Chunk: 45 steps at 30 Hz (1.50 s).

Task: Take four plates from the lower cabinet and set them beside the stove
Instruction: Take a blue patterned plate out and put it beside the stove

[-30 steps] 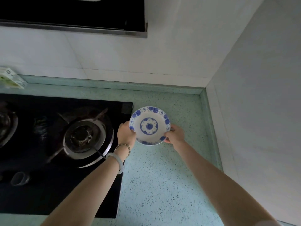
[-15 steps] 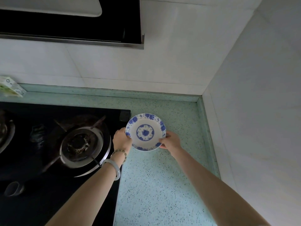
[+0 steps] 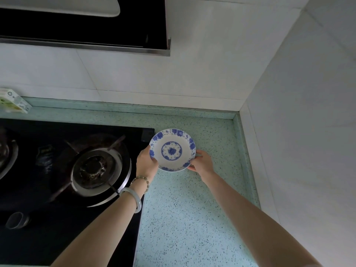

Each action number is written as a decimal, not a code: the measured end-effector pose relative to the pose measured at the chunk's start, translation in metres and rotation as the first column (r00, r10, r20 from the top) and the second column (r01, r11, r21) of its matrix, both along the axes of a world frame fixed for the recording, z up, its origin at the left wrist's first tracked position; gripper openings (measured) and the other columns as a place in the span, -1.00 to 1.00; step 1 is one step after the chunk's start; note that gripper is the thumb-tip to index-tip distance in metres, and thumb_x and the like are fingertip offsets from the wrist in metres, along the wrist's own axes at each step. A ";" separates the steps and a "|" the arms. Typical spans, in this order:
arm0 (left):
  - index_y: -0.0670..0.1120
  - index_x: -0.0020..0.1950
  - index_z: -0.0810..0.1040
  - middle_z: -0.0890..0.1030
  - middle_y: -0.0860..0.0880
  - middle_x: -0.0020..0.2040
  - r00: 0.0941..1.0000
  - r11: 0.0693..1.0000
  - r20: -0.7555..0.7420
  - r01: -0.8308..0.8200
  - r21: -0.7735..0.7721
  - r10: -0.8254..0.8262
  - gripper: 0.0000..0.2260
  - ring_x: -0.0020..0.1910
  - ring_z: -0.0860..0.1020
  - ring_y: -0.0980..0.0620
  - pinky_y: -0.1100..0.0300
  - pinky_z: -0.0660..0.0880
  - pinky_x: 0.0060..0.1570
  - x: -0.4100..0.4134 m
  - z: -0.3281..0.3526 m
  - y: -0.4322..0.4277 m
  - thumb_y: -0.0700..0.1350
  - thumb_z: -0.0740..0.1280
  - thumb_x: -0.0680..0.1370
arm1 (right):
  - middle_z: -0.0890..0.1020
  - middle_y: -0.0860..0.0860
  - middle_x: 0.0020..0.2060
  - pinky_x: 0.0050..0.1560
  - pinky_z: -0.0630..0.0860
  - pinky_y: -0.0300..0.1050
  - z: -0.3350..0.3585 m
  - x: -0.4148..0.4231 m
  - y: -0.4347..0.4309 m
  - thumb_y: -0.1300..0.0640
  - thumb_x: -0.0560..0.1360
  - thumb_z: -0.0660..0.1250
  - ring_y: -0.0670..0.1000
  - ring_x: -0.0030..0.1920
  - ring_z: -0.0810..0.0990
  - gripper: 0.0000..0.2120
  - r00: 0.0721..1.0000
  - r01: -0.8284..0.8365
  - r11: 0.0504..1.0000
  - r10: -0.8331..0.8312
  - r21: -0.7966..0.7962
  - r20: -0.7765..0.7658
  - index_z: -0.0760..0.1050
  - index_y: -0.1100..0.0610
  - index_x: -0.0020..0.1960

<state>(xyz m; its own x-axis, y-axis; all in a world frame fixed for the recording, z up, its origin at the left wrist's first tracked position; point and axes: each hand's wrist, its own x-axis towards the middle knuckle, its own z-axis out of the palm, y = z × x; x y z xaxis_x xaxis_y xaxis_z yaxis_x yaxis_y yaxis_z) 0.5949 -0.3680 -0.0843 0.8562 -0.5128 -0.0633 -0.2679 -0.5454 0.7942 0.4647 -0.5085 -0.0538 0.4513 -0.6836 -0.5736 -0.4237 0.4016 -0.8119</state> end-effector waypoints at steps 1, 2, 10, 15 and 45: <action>-0.07 0.04 0.55 0.61 -0.05 -0.12 1.000 1.000 -0.014 -0.002 -0.003 0.002 -0.72 -0.11 0.56 -0.03 0.30 0.42 -0.27 0.000 -0.001 0.000 -0.36 0.18 0.46 | 0.61 0.11 0.06 0.03 0.62 0.08 0.000 0.000 0.000 0.41 0.47 0.30 0.12 0.02 0.63 -0.71 1.000 -0.001 1.000 0.001 -0.003 0.000 0.45 0.18 0.14; -0.06 0.06 0.54 0.61 -0.05 -0.09 1.000 1.000 -0.025 -0.011 0.007 0.011 -0.72 -0.09 0.57 -0.03 0.24 0.47 -0.24 0.000 0.000 0.000 -0.34 0.20 0.46 | 0.61 0.10 0.04 0.04 0.62 0.09 0.001 0.000 0.000 0.41 0.48 0.30 0.11 0.00 0.63 -0.73 1.000 -0.003 1.000 0.003 -0.004 0.004 0.45 0.16 0.11; -0.18 -0.07 0.46 0.55 -0.21 -0.03 0.981 0.991 -0.158 -0.104 0.084 0.116 -0.82 -0.17 0.53 -0.13 0.17 0.36 -0.34 -0.003 0.010 -0.005 -0.35 0.19 0.38 | 0.59 0.21 0.12 -0.22 0.65 -0.08 -0.013 0.002 -0.004 0.37 0.44 0.33 0.14 -0.04 0.67 -0.59 0.998 -0.032 0.999 0.033 0.039 -0.044 0.39 0.26 0.27; -0.24 0.11 0.46 0.45 -0.16 0.11 0.957 0.977 -0.217 -0.167 0.132 0.193 -0.77 -0.16 0.41 -0.01 0.24 0.29 -0.34 -0.011 0.018 -0.003 -0.34 0.21 0.47 | 0.64 0.25 0.02 -0.24 0.65 -0.11 -0.019 0.000 -0.006 0.34 0.43 0.29 0.13 -0.07 0.69 -0.69 0.994 -0.087 0.996 0.088 0.029 -0.069 0.48 0.31 0.18; 0.10 0.56 -0.01 0.21 0.00 0.53 0.991 0.876 -0.087 0.052 -0.480 -0.106 -0.04 0.47 0.27 0.19 0.12 0.26 0.45 -0.112 0.154 0.138 0.03 0.52 0.32 | 0.32 -0.10 0.38 0.45 0.26 0.02 0.162 -0.124 0.089 0.18 0.35 0.54 -0.10 0.38 0.33 -0.11 0.853 -0.278 0.786 0.466 -0.552 0.234 0.09 -0.03 0.51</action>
<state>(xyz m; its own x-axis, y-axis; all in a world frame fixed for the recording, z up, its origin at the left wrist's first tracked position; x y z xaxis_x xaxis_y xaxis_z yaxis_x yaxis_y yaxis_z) 0.4826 -0.2296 0.0698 0.8136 -0.5696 0.1165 -0.1927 -0.0751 0.9784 0.3408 -0.4199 0.1079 0.8284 -0.5596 0.0240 -0.1147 -0.2114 -0.9706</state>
